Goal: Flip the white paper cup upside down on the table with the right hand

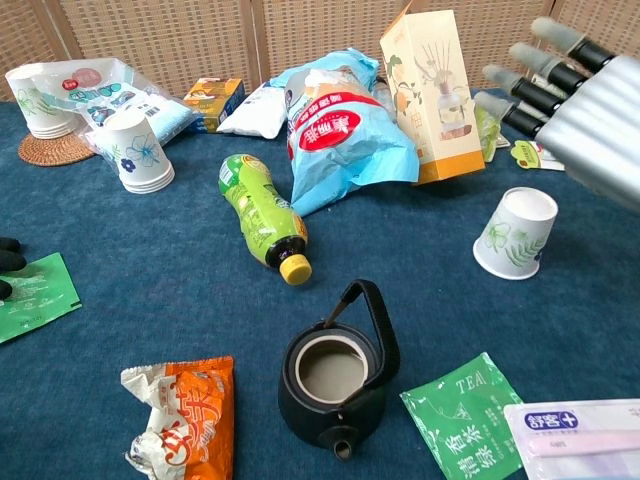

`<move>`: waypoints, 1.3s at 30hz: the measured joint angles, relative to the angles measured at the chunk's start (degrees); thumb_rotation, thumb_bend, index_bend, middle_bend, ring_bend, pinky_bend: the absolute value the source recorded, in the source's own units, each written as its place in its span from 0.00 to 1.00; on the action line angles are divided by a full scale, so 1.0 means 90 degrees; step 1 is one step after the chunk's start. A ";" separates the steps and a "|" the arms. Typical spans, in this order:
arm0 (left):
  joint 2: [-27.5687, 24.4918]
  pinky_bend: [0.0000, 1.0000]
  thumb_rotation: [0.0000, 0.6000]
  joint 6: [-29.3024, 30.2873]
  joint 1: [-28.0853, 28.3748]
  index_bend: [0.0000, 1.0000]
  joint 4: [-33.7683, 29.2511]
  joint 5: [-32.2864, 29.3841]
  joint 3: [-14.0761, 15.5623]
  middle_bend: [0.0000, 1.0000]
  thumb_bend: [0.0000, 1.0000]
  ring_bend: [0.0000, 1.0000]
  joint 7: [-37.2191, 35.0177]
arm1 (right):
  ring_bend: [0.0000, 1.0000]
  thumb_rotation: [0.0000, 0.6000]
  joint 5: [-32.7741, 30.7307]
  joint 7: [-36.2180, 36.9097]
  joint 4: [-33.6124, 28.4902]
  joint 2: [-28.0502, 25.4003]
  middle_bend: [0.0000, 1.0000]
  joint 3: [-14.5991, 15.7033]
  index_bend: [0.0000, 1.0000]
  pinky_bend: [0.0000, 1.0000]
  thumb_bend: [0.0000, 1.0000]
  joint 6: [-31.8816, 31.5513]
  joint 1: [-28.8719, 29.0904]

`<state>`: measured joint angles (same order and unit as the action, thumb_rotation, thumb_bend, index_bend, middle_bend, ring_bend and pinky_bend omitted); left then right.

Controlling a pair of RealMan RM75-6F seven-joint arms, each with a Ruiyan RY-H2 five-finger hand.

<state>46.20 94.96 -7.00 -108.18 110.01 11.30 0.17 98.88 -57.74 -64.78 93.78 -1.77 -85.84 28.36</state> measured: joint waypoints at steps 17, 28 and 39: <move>0.0070 0.00 1.00 -0.0003 -0.0038 0.00 -0.0028 0.0001 -0.0008 0.00 0.27 0.00 0.0181 | 0.00 1.00 0.0207 0.2954 -0.1712 -0.1262 0.00 0.0086 0.13 0.00 0.26 -0.0816 -0.0561; 0.0138 0.00 1.00 0.0017 -0.0075 0.00 -0.0049 -0.0043 -0.0041 0.00 0.27 0.00 0.0319 | 0.00 1.00 -0.0822 0.4570 -0.2721 -0.2124 0.00 -0.0043 0.10 0.00 0.22 -0.0741 -0.1151; 0.0171 0.00 1.00 -0.0019 -0.0081 0.00 -0.0072 -0.0073 -0.0054 0.00 0.27 0.00 0.0411 | 0.00 1.00 -0.1632 0.4685 -0.3283 -0.2603 0.00 -0.0015 0.02 0.00 0.02 -0.0731 -0.1955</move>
<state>47.74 94.79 -7.72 -108.83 109.35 10.81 3.86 84.20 -15.57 -94.33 70.35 -1.91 -92.42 10.77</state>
